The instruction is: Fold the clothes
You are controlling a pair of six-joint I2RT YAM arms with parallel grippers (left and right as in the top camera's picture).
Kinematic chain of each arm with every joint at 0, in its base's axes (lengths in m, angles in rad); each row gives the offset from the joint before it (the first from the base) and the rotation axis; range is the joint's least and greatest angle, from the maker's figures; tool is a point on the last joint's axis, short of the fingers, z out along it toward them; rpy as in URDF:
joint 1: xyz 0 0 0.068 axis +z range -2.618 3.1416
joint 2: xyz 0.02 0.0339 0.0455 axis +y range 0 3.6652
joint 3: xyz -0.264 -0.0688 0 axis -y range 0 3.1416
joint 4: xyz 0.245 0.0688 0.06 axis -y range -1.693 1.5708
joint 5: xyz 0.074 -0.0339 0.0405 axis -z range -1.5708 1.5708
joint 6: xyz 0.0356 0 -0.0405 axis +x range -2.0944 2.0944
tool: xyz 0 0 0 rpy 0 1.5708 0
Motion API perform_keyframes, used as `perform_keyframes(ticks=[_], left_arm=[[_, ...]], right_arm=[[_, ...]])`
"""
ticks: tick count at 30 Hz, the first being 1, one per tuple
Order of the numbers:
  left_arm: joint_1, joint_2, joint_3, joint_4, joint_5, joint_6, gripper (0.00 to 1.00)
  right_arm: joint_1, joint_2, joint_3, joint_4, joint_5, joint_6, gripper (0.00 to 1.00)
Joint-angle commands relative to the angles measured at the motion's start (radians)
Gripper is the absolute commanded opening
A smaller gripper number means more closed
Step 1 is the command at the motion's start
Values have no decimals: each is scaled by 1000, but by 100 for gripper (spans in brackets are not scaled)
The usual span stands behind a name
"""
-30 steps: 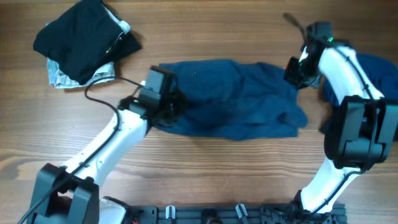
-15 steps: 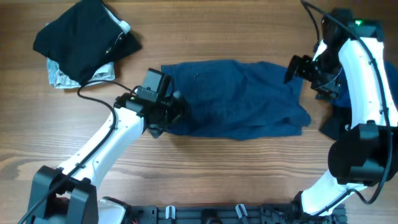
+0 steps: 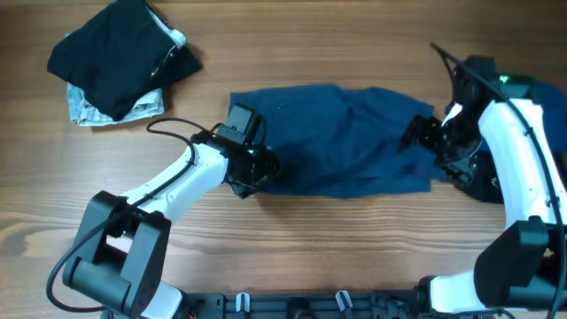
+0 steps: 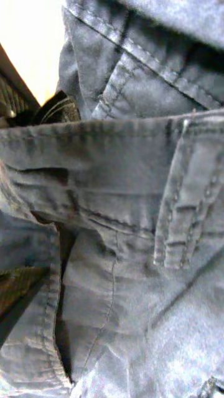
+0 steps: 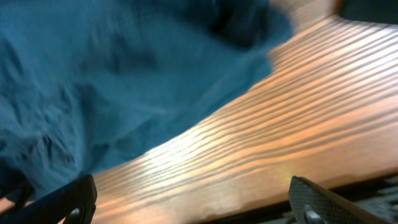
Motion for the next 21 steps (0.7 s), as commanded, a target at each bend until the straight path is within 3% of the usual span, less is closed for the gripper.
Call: perform_keyframes(ticks=[1, 4, 7, 13, 15, 18, 21], left_arm=[[-3, 8, 9, 20, 22, 26, 50], [-4, 8, 9, 26, 22, 26, 33], [-3, 8, 9, 30, 22, 26, 33], [-4, 8, 9, 50, 19, 26, 19], [-4, 8, 10, 49, 19, 25, 16], [-1, 8, 10, 51, 19, 25, 4], [21, 7, 10, 51, 19, 25, 4]], right_arm=[[4, -52, -115, 47, -79, 48, 100], [-11, -52, -193, 212, -79, 115, 100], [-38, -52, -224, 302, -75, 180, 100], [-92, -52, -286, 522, -98, 288, 100], [-109, -52, -286, 539, -93, 328, 100], [-143, -52, -288, 552, -90, 352, 100], [-143, -51, -332, 556, -90, 367, 99]])
